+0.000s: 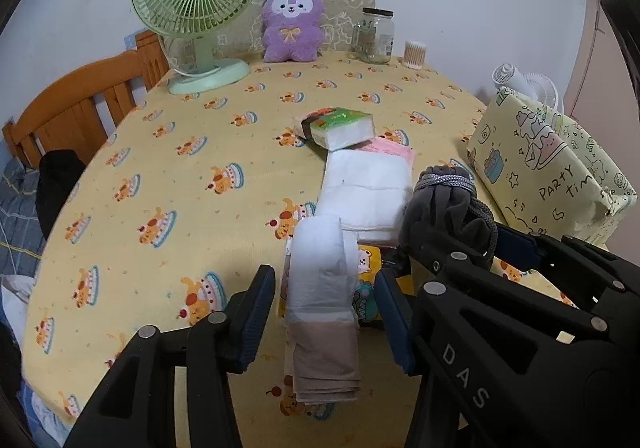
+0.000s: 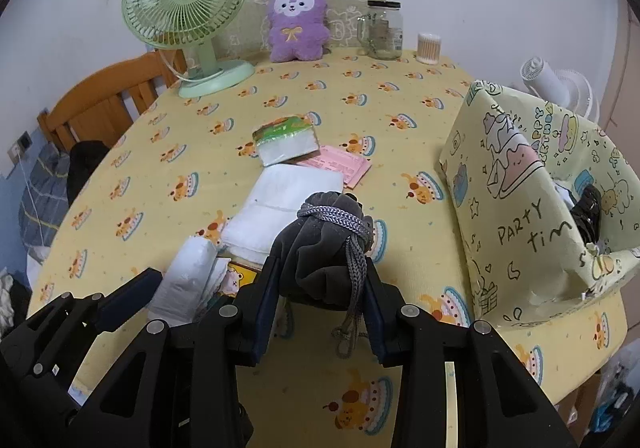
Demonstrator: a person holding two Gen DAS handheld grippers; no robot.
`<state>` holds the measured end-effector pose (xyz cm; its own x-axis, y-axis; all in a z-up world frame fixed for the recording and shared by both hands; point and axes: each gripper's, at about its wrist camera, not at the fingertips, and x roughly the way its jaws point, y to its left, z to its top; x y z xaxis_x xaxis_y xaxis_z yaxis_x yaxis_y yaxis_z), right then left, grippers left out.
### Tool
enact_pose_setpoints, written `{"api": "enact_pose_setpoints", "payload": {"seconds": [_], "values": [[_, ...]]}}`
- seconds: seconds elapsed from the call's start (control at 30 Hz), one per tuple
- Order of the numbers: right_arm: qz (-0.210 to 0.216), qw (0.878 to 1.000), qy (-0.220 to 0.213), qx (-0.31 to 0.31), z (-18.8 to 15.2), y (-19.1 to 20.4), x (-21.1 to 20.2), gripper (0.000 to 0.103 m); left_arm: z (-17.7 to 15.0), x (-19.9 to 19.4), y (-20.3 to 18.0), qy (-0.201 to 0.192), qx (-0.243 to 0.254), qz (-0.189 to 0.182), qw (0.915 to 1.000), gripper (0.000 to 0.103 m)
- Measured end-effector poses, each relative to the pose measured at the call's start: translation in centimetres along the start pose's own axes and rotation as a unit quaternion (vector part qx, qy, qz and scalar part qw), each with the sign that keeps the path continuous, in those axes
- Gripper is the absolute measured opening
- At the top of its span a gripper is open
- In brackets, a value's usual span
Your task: Organize soft objects
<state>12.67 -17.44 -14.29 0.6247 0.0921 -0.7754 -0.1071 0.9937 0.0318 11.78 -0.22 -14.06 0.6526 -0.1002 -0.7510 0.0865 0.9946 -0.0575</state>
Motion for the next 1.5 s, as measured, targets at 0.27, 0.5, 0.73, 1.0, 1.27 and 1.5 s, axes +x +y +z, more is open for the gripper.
{"api": "enact_pose_setpoints", "payload": {"seconds": [0.27, 0.5, 0.73, 1.0, 1.27, 1.5], "values": [[-0.008, 1.000, -0.006, -0.008, 0.4, 0.6, -0.3, 0.042, 0.5, -0.9, 0.4, -0.013, -0.008, 0.013, 0.9998, 0.022], [-0.002, 1.000, -0.024, -0.011, 1.7, 0.2, -2.2, 0.042, 1.9, -2.7, -0.4, -0.033, -0.007, 0.011, 0.9994, 0.020], [-0.001, 0.999, -0.031, -0.016, 2.6, -0.4, -4.1, 0.042, 3.1, -4.5, -1.5, -0.044, -0.003, 0.005, 0.9990, 0.021], [0.004, 0.998, -0.058, -0.015, 3.9, -1.8, -6.9, 0.042, 4.2, -6.3, -3.1, -0.063, 0.003, 0.006, 0.9980, 0.021], [0.011, 0.999, -0.038, -0.014, 2.3, -2.0, -5.4, 0.043, 2.2, -4.5, -3.2, -0.038, 0.008, 0.006, 0.9992, 0.021], [-0.008, 1.000, -0.020, -0.021, -0.2, -2.2, -3.5, 0.052, -0.2, -2.8, -3.5, -0.016, 0.009, 0.020, 0.9996, 0.024]]}}
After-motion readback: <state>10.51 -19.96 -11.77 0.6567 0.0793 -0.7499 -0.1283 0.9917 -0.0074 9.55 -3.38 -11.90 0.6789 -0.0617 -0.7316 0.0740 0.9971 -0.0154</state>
